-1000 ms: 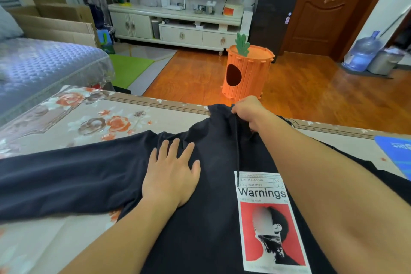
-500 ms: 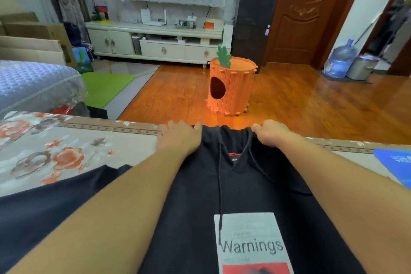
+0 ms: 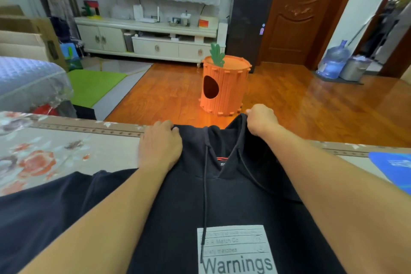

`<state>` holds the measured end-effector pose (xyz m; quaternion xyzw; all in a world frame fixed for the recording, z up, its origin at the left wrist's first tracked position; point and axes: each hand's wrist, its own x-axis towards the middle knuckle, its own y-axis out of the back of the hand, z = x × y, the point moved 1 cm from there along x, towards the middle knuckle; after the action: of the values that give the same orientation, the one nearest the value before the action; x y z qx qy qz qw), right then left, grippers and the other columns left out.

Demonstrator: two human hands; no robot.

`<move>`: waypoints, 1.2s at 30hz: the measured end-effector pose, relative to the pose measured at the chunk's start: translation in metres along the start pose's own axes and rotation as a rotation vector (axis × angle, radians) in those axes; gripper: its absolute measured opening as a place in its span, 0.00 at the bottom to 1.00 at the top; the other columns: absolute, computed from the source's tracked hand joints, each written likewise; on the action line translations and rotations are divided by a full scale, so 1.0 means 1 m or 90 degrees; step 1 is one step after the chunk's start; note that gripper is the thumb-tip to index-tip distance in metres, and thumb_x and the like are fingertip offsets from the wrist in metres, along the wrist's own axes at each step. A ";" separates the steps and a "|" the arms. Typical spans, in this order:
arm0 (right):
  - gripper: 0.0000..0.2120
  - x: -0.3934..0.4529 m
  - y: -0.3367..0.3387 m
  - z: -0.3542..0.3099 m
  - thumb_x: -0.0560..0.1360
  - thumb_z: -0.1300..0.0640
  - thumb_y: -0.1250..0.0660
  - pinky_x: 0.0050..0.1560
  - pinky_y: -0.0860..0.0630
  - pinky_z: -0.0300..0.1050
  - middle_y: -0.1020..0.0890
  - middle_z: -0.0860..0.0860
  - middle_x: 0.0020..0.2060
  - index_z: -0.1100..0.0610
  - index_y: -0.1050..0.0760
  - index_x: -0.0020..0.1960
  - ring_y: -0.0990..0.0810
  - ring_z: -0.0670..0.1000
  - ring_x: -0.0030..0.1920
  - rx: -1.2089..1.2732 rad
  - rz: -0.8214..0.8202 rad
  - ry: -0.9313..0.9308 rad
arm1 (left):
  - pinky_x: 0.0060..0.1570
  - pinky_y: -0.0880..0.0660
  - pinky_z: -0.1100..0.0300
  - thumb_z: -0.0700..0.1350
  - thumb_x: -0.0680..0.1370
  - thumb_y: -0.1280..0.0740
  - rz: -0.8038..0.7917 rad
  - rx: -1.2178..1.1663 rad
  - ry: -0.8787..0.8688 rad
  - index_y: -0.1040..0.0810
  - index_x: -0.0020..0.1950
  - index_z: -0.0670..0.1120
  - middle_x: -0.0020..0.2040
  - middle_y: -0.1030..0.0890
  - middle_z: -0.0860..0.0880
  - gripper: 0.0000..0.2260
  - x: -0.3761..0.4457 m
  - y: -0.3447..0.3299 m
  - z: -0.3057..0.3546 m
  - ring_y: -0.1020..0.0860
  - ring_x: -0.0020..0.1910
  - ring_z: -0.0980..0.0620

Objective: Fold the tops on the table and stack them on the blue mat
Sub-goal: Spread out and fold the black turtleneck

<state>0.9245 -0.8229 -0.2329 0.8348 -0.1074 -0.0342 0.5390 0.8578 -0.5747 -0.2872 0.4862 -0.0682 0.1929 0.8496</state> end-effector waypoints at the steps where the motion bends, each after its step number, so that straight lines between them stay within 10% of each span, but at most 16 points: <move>1: 0.11 -0.009 0.012 -0.003 0.84 0.56 0.41 0.51 0.28 0.47 0.20 0.58 0.56 0.59 0.22 0.58 0.22 0.61 0.56 0.048 0.055 0.022 | 0.48 0.30 0.48 0.49 0.82 0.43 0.011 -0.041 0.013 0.27 0.43 0.46 0.49 0.22 0.46 0.12 -0.001 0.003 0.000 0.26 0.50 0.42; 7: 0.12 -0.141 0.090 0.016 0.84 0.54 0.43 0.46 0.31 0.28 0.19 0.46 0.50 0.56 0.22 0.56 0.23 0.45 0.50 0.257 0.325 0.271 | 0.52 0.30 0.50 0.46 0.82 0.37 0.077 -0.252 0.011 0.22 0.45 0.43 0.48 0.22 0.46 0.10 -0.024 0.034 0.014 0.26 0.51 0.44; 11: 0.15 -0.224 0.073 0.086 0.83 0.53 0.43 0.58 0.27 0.42 0.18 0.50 0.55 0.59 0.21 0.53 0.22 0.49 0.56 0.105 0.260 0.422 | 0.53 0.31 0.54 0.44 0.79 0.35 0.102 -0.288 0.031 0.20 0.40 0.43 0.46 0.22 0.45 0.10 -0.067 0.078 0.017 0.25 0.49 0.44; 14: 0.15 -0.253 0.056 0.119 0.81 0.47 0.43 0.53 0.25 0.50 0.20 0.43 0.44 0.51 0.25 0.41 0.24 0.49 0.51 -0.075 0.039 0.352 | 0.51 0.25 0.46 0.47 0.72 0.35 -0.035 -0.108 0.037 0.18 0.47 0.48 0.45 0.19 0.42 0.08 -0.110 0.100 -0.004 0.23 0.49 0.37; 18: 0.19 -0.256 0.077 0.106 0.81 0.50 0.39 0.36 0.33 0.48 0.28 0.46 0.31 0.51 0.35 0.31 0.29 0.49 0.37 0.051 0.166 0.187 | 0.56 0.29 0.52 0.44 0.75 0.32 -0.017 -0.169 0.105 0.22 0.61 0.48 0.57 0.23 0.45 0.14 -0.143 0.117 -0.007 0.24 0.57 0.42; 22: 0.11 -0.207 0.073 0.063 0.77 0.47 0.37 0.47 0.27 0.49 0.22 0.47 0.46 0.55 0.23 0.48 0.24 0.51 0.47 0.109 0.074 0.134 | 0.51 0.32 0.58 0.45 0.79 0.34 -0.004 -0.242 -0.037 0.21 0.54 0.48 0.53 0.21 0.48 0.06 -0.131 0.107 0.049 0.23 0.52 0.48; 27: 0.34 -0.161 0.039 0.029 0.67 0.32 0.38 0.53 0.22 0.52 0.20 0.53 0.56 0.56 0.26 0.62 0.21 0.57 0.56 0.053 -0.075 0.076 | 0.60 0.28 0.48 0.63 0.78 0.36 -0.246 -0.056 0.011 0.35 0.76 0.44 0.70 0.25 0.43 0.33 -0.101 0.060 0.078 0.25 0.67 0.41; 32: 0.16 -0.163 0.021 0.036 0.79 0.55 0.38 0.49 0.28 0.50 0.24 0.58 0.62 0.58 0.31 0.65 0.24 0.62 0.61 -0.114 -0.059 0.061 | 0.49 0.31 0.51 0.56 0.82 0.42 -0.238 0.138 -0.010 0.31 0.68 0.43 0.65 0.25 0.40 0.21 -0.104 0.037 0.060 0.24 0.61 0.38; 36: 0.09 -0.169 0.066 0.034 0.80 0.61 0.41 0.49 0.29 0.49 0.22 0.61 0.58 0.60 0.30 0.60 0.23 0.63 0.56 0.111 0.077 -0.015 | 0.51 0.30 0.50 0.44 0.82 0.43 -0.193 0.015 0.027 0.23 0.59 0.40 0.59 0.21 0.36 0.12 -0.094 0.075 0.063 0.23 0.56 0.36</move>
<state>0.7445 -0.8430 -0.1971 0.8699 -0.1664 -0.0019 0.4643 0.7462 -0.6186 -0.2231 0.4964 0.0259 0.0734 0.8646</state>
